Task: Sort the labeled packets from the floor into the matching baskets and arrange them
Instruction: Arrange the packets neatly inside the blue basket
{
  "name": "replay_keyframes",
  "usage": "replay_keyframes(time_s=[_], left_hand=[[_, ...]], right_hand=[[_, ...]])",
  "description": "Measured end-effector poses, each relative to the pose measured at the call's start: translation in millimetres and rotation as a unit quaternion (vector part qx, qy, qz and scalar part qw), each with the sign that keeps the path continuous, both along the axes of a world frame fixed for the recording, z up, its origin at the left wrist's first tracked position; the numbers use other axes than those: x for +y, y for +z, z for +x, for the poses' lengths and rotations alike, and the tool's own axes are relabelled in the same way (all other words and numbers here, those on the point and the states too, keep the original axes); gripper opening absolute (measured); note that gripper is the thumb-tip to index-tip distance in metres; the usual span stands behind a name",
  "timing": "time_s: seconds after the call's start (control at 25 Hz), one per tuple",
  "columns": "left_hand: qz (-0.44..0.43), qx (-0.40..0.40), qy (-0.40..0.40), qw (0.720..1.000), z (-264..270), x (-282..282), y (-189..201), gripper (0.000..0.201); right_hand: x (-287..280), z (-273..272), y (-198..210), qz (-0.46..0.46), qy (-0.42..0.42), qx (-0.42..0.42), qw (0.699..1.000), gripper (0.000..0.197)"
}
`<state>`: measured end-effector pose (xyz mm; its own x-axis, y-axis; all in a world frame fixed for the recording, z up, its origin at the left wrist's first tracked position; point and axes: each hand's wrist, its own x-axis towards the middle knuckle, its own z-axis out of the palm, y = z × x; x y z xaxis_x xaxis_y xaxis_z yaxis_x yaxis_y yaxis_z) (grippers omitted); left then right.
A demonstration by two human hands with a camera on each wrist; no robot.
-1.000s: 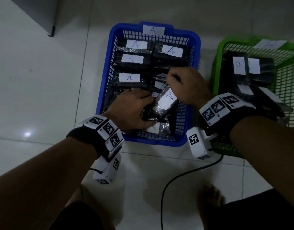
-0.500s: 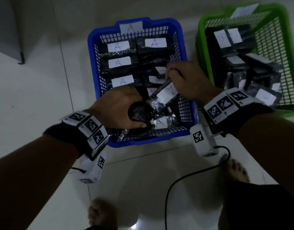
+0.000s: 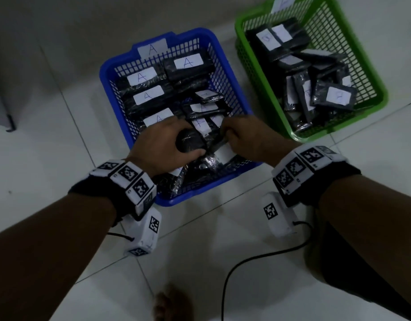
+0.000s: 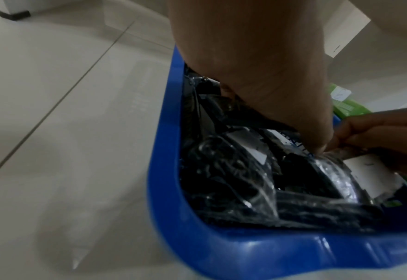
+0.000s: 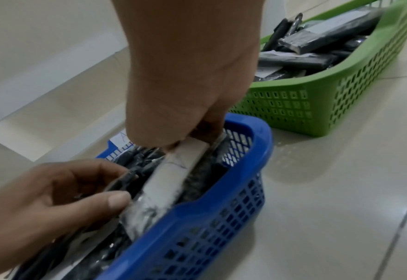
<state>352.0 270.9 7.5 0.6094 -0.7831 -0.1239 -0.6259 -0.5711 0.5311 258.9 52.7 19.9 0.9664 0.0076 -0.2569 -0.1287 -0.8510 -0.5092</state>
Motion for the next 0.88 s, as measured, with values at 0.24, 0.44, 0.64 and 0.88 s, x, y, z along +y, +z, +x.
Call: replay_keyframes(time_s=[0.24, 0.44, 0.64, 0.88], left_hand=[[-0.053, 0.041, 0.040, 0.997, -7, -8, 5, 0.067], [-0.136, 0.111, 0.097, 0.980, -11, -18, 6, 0.071], [-0.147, 0.163, 0.094, 0.971, -13, -21, 9, 0.079], [-0.039, 0.126, -0.015, 0.991, -10, 12, 16, 0.058]], right_hand=[[5, 9, 6, -0.046, -0.012, 0.118, 0.992, 0.023], [17, 13, 24, 0.180, -0.199, 0.003, 0.963, 0.026], [23, 22, 27, 0.341, -0.249, 0.117, 0.899, 0.018], [10, 32, -1, 0.177, -0.301, 0.011, 0.937, 0.023]])
